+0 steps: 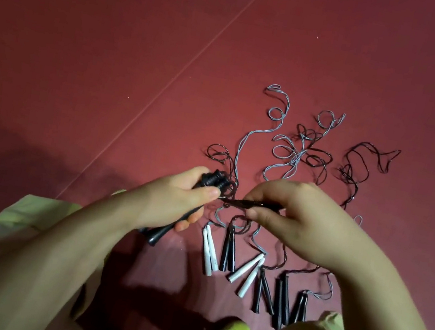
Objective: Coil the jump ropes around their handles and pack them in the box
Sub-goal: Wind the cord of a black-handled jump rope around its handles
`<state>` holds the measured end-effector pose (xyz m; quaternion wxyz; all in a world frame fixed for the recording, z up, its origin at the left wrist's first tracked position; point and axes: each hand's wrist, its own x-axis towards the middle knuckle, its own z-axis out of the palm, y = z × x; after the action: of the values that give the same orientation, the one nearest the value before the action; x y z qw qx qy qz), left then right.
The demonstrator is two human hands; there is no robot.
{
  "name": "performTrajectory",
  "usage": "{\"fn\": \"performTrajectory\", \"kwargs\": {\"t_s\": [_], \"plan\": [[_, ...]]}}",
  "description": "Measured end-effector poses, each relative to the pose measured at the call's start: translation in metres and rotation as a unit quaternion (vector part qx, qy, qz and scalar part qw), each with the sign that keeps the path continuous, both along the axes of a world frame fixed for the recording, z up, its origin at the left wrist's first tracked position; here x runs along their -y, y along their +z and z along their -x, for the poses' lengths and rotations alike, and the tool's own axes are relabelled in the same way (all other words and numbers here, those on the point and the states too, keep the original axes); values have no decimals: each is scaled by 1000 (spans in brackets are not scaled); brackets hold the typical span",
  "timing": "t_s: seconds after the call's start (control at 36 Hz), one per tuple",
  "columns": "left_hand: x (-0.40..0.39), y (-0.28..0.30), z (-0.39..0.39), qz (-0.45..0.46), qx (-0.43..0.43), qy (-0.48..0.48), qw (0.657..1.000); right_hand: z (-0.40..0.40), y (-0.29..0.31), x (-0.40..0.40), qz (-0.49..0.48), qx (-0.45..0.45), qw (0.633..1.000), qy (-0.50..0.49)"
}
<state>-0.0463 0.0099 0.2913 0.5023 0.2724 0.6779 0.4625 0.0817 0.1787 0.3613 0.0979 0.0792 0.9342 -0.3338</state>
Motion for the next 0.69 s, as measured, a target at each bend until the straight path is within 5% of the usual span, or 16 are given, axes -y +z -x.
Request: {"fn": "performTrajectory", "kwargs": {"t_s": [0.19, 0.33, 0.56, 0.69], "plan": [[-2, 9, -22, -20, 45, -139, 989, 10, -3, 2, 236, -53, 970, -20], [0, 20, -31, -64, 106, -197, 972, 18, -20, 9, 397, -50, 915, -45], [7, 19, -27, -115, 171, -88, 975, 25, -40, 20, 518, -18, 835, -182], [4, 23, -18, -134, 181, 32, 974, 25, -41, 16, 451, -27, 869, -203]]}}
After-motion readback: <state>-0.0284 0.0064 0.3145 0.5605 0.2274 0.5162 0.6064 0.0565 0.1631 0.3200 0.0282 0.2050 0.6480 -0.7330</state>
